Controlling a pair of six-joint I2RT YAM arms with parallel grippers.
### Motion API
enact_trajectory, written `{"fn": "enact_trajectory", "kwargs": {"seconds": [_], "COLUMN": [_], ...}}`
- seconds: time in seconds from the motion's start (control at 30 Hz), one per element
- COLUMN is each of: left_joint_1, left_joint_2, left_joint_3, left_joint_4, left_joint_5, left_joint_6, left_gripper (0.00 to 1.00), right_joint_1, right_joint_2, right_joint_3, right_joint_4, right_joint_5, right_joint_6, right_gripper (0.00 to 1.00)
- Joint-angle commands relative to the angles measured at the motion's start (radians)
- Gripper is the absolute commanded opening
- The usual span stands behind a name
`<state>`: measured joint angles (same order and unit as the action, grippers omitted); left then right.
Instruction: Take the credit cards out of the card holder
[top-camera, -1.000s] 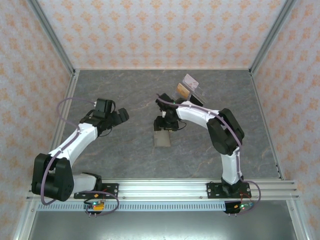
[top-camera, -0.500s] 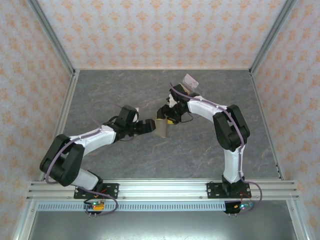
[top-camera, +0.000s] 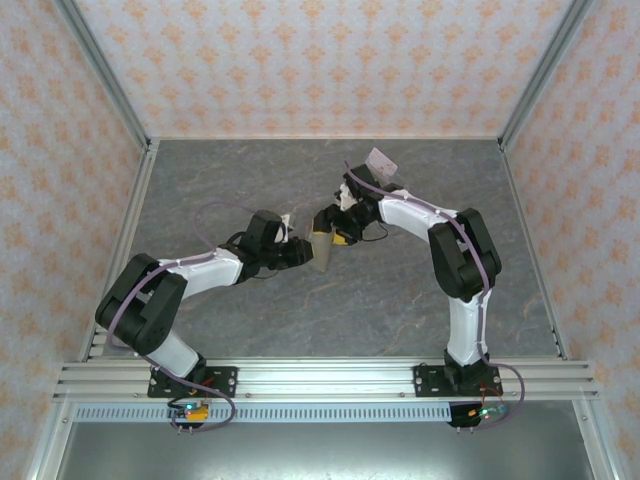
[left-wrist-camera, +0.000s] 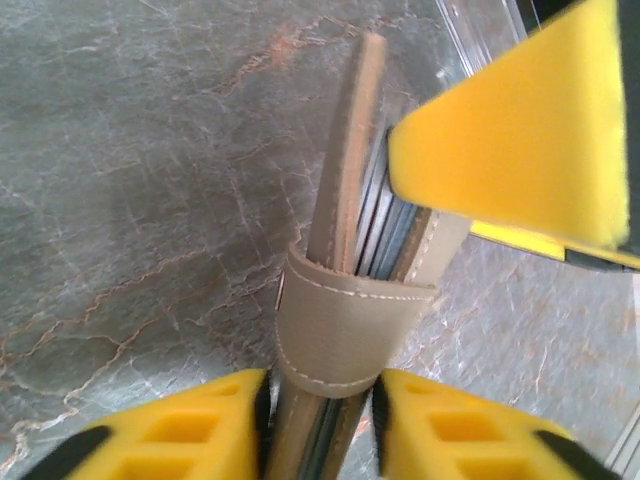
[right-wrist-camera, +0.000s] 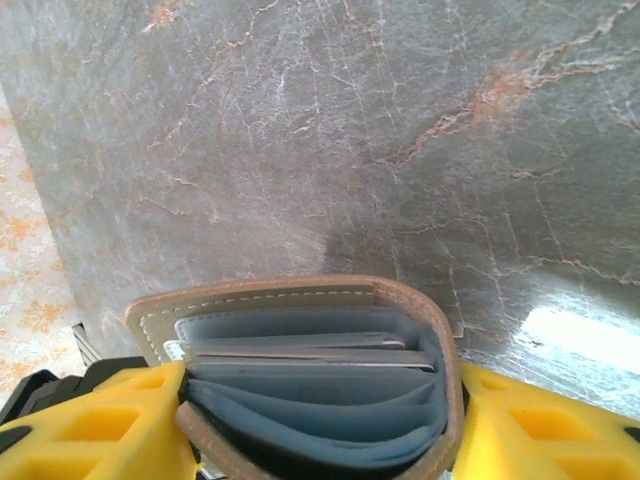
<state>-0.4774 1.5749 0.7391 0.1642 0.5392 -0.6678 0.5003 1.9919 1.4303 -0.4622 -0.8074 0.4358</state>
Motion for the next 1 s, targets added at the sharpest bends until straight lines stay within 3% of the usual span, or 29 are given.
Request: {"fn": "enact_trajectory", "kwargs": {"seconds": [0.0,0.1,0.2,0.43,0.57,0.73,0.97], "left_joint_1": [-0.001,0.0,-0.008,-0.12,-0.163,-0.22,-0.234], "left_joint_2": [-0.027,-0.053,-0.082,-0.061,0.007,0.102,0.14], "left_joint_3": [0.047,0.107,0.189,0.364,0.421,0.474,0.483], "left_joint_4": [-0.016,-0.236,-0.486,-0.891,-0.985,-0.997,-0.884], "left_joint_5": [-0.02,-0.121,-0.312,-0.863,-1.027,-1.047,-0.846], "left_joint_6": [0.034,0.101,0.175,0.185,0.102,0.048,0.043], "left_gripper": [0.12,0.1,0.07,0.07,0.07,0.15,0.4], "right_joint_1": [0.002,-0.007,-0.008,-0.009,-0.009,-0.013,-0.044], "right_joint_2": [-0.046,-0.086,-0.141,-0.247,-0.302,-0.359,-0.415], "right_joint_3": [0.049,0.038,0.011,-0.062,-0.101,-0.142,-0.184], "right_joint_4": [-0.004,-0.024,-0.036,-0.033,-0.035,-0.032,-0.027], "right_joint_5": [-0.058,0.027,0.168,0.45,0.595,0.701,0.737], "right_joint_6": [-0.005,-0.025,-0.055,-0.02,0.03,0.071,0.108], "right_gripper": [0.66,0.84,1.0,1.0,0.98,0.99,0.99]}}
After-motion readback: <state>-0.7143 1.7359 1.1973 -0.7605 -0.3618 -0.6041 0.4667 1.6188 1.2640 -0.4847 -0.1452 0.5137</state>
